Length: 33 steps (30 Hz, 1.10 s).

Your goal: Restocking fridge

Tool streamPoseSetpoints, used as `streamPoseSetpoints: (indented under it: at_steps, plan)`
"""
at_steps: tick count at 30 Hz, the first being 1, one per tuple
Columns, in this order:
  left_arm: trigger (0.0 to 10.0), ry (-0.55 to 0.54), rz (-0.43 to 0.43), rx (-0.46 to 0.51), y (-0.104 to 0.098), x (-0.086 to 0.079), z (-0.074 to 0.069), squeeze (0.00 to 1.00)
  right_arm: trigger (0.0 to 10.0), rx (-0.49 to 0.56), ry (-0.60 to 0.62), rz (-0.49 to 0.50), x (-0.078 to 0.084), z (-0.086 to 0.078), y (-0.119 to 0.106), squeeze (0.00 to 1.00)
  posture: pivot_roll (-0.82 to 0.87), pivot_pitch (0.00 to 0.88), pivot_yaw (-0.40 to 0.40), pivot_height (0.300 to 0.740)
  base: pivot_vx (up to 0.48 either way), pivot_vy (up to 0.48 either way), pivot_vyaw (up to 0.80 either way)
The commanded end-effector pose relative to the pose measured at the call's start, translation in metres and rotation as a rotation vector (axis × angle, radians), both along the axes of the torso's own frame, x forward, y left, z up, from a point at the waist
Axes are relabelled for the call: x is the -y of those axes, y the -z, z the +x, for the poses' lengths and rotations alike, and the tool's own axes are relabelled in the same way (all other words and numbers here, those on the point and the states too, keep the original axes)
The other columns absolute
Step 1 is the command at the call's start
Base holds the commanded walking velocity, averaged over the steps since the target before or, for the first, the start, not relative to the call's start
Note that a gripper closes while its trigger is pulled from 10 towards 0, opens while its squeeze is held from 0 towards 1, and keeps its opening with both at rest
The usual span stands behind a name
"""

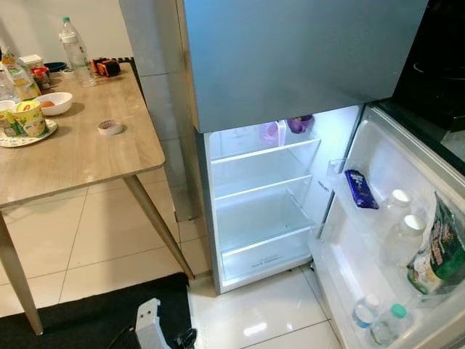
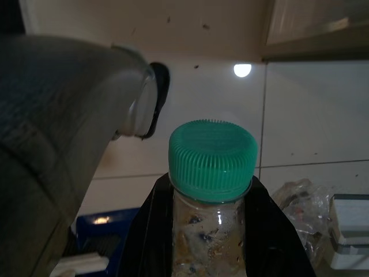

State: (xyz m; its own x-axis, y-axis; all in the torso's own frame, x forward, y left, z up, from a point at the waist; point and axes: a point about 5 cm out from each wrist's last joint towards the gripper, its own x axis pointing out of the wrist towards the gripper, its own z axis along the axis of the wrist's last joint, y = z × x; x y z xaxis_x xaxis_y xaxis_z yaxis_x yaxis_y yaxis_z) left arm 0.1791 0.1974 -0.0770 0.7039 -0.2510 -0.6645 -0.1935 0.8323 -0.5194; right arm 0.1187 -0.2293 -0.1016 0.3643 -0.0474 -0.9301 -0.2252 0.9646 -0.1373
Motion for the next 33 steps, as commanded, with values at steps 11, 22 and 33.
streamPoseSetpoints:
  at_steps: [11, 22, 33]
  plan:
    - [10.0, 0.029, 0.101, 0.226, -0.040, -0.024, 0.057, 0.00, 10.0, 0.256, 0.039, 0.000, 0.017, 0.072, -0.035, 0.00, -0.08, 0.000, -0.004, 0.734, 0.000, 0.000, 0.00]
    - [10.0, 0.026, 0.099, 0.245, -0.044, -0.023, 0.063, 0.00, 10.0, 0.275, 0.045, -0.010, 0.020, 0.081, -0.040, 0.00, -0.09, 0.000, -0.003, 0.734, 0.000, 0.000, 0.00]
    - [10.0, 0.044, 0.047, 0.275, -0.045, -0.014, 0.065, 0.00, 10.0, 0.262, 0.053, 0.008, 0.020, 0.077, -0.038, 0.00, -0.08, 0.000, -0.001, 0.734, 0.000, 0.000, 0.00]
